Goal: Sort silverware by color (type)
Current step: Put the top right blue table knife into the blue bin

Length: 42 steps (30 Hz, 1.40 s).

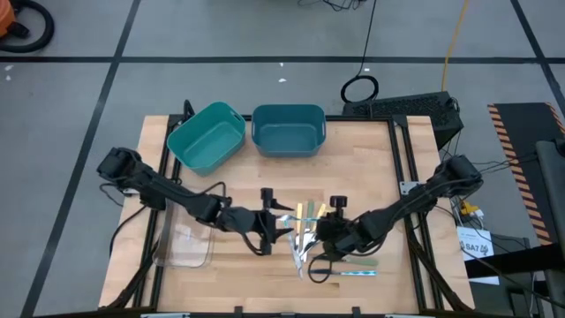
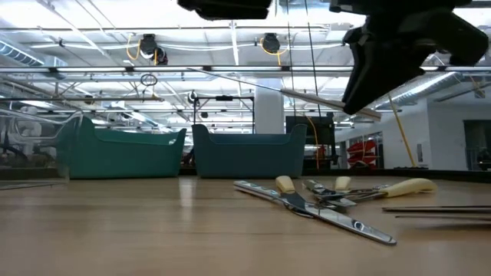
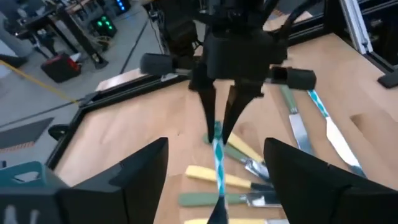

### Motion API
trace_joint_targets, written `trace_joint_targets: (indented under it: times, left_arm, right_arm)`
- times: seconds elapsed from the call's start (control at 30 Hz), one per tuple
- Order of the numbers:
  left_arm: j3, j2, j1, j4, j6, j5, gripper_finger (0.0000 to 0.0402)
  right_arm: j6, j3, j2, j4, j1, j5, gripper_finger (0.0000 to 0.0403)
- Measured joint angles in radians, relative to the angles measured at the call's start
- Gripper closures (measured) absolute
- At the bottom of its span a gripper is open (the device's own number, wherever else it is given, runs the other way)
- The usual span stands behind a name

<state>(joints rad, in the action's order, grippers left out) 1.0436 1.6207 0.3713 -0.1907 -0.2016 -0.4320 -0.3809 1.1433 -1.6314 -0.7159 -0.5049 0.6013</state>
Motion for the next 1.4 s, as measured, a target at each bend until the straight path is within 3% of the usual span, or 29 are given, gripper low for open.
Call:
trace_joint_targets:
  times: [0.33,0.53,0.83,1.4]
  left_arm:
    - [0.361,0.257,-0.034,0.492,0.158,-0.002,0.0128]
    - [0.482,0.372,-0.053,0.57,0.179,0.0,0.0128]
    - [0.492,0.398,-0.095,0.608,0.216,-0.002,0.0131]
    - [0.492,0.409,-0.097,0.646,0.206,0.005,0.0329]
  right_arm:
    - [-0.001,0.045,-0.026,-0.034,0.0,0.009,0.0368]
    - [-0.005,0.045,-0.026,-0.038,-0.001,0.009,0.0367]
    - [-0.019,0.045,-0.026,-0.056,-0.001,0.004,0.0361]
    - [-0.018,0.045,-0.025,-0.039,-0.002,0.002,0.0359]
